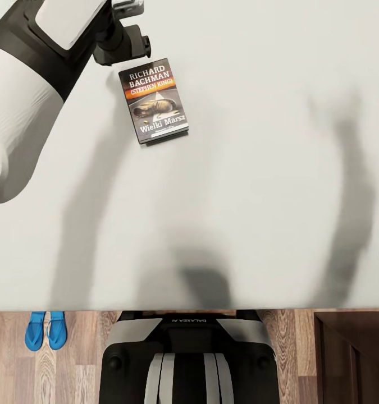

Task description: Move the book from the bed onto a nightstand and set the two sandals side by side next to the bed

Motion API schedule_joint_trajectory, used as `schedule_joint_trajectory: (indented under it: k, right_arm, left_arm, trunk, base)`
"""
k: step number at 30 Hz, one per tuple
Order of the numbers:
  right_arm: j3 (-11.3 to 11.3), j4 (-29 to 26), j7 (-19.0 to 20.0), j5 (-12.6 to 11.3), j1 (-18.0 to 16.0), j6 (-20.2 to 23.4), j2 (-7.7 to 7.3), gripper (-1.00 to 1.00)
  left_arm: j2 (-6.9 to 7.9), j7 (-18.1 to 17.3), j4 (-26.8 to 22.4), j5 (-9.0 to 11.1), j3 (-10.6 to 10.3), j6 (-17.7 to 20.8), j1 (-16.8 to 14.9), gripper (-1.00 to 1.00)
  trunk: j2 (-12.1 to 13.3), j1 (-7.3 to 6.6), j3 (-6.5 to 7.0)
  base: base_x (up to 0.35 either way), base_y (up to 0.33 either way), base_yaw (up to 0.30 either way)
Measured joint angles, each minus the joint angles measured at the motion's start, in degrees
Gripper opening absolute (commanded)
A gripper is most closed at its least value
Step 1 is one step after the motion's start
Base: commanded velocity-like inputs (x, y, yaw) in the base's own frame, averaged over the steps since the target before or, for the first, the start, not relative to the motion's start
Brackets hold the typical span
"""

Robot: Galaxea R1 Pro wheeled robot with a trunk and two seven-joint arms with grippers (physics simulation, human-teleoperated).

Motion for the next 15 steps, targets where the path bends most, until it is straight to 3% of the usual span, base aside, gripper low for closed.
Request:
schedule_joint_trajectory:
  k: [15]
  right_arm:
    - [-0.06, 0.01, 0.05, 0.01, 0.11, 0.0, 0.06, 1.0]
  left_arm:
    - [-0.23, -0.39, -0.22, -1.82, -0.25, 1.0, 0.68, 1.0]
  trunk:
    - [0.0, -0.01, 0.01]
  base:
    - [-0.008, -0.012, 0.0]
